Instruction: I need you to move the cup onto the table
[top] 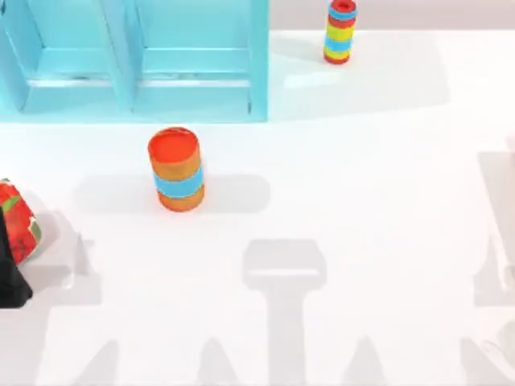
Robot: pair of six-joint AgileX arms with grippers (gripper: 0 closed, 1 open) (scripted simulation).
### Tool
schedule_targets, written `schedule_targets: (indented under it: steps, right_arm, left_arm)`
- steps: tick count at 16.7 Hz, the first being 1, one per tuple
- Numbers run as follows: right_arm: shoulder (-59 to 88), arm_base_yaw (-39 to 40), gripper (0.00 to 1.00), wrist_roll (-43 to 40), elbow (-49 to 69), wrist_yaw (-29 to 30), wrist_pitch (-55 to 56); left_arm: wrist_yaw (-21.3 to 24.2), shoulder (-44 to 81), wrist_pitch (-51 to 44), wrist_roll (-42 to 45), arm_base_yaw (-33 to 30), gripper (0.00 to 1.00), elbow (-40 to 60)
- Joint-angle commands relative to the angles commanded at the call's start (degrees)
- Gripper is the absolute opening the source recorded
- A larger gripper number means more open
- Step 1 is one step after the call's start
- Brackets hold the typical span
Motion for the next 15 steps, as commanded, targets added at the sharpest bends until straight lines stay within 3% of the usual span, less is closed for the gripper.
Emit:
schedule_targets:
  steps: [7,15]
  right_arm:
    - [9.3,-5.8,1.0,-6.0,9.1,0.1,-8.9]
    - [52.6,-24.5,1.0,-23.9,41.2,0.2,-45.2]
  left_arm:
    - [0.0,0.0,0.0,0.0,0.0,1.0,0.0]
    - [0.0,0.0,0.0,0.0,0.0,1.0,0.0]
